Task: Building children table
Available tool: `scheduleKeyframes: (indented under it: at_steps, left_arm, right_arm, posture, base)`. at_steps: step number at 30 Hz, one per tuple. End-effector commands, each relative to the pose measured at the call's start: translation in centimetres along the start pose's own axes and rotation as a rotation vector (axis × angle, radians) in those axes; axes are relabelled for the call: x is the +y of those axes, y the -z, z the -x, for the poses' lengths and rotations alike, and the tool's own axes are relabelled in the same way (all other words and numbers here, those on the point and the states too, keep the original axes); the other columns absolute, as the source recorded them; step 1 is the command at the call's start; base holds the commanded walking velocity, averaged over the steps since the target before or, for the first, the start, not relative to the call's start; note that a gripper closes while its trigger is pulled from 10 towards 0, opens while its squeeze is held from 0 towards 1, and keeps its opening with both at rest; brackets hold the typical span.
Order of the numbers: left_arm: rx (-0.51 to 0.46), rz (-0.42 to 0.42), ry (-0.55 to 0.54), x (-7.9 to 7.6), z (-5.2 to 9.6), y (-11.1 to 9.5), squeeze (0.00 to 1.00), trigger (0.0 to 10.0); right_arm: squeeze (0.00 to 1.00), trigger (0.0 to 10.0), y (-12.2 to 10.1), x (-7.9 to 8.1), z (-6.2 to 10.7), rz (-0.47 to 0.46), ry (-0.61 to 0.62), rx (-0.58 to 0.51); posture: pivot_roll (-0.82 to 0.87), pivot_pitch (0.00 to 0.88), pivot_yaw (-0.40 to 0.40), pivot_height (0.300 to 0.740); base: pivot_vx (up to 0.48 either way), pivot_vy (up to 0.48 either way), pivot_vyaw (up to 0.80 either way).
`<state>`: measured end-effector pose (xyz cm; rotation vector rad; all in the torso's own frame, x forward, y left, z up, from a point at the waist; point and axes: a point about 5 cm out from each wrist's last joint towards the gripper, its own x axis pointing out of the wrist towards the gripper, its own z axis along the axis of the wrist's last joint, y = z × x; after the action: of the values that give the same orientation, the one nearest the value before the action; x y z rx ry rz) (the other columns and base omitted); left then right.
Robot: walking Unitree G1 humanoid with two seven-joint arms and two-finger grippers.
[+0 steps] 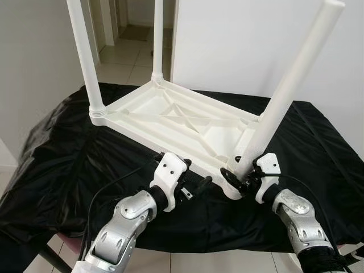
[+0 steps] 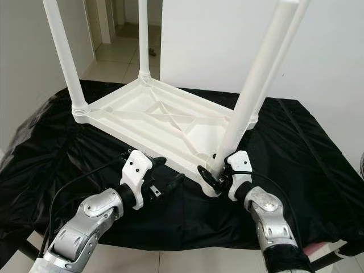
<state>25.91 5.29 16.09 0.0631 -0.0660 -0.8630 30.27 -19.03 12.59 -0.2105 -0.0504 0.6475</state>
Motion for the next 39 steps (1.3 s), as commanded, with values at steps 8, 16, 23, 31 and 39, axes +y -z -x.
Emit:
scheduleKeyframes:
  at_steps: [8,16,23,31,39]
  left_arm:
    - [0.006,-0.004,0.038,-0.5,-0.3,0.0,0.00,10.0]
    - [0.010,-0.002,0.040,-0.5,-0.2,0.0,0.00,10.0]
    - [0.011,0.000,0.046,-0.7,-0.2,0.1,0.00,10.0]
    - [0.011,-0.003,0.045,-0.9,-0.3,0.2,0.00,10.0]
    - [0.009,0.001,0.045,-1.1,-0.3,0.2,0.00,10.0]
  right_arm:
    - [0.00,0.0,1.2,0.7,0.3,-0.037,0.037,0.018]
    - [0.00,0.0,1.5,0.3,0.5,-0.086,0.246,0.019]
    - [0.00,0.0,1.3,0.7,0.0,-0.120,0.432,0.016]
    - [0.00,0.0,1.2,1.1,0.0,-0.186,0.673,0.028]
    - [0.00,0.0,1.1,3.8,-1.4,-0.297,0.787,0.045]
  posture:
    - [0.01,0.000,-0.052,0.740]
    - [0.02,0.000,-0.053,0.740]
    - [0.01,0.000,-0.050,0.740]
    - [0.02,0.000,-0.072,0.740]
    - [0.02,0.000,-0.078,0.740]
  base:
    - [0.000,0.000,0.00]
    - [0.000,0.000,0.00]
    - [0.000,0.000,0.00]
    - [0.000,0.000,0.00]
    - [0.000,0.000,0.00]
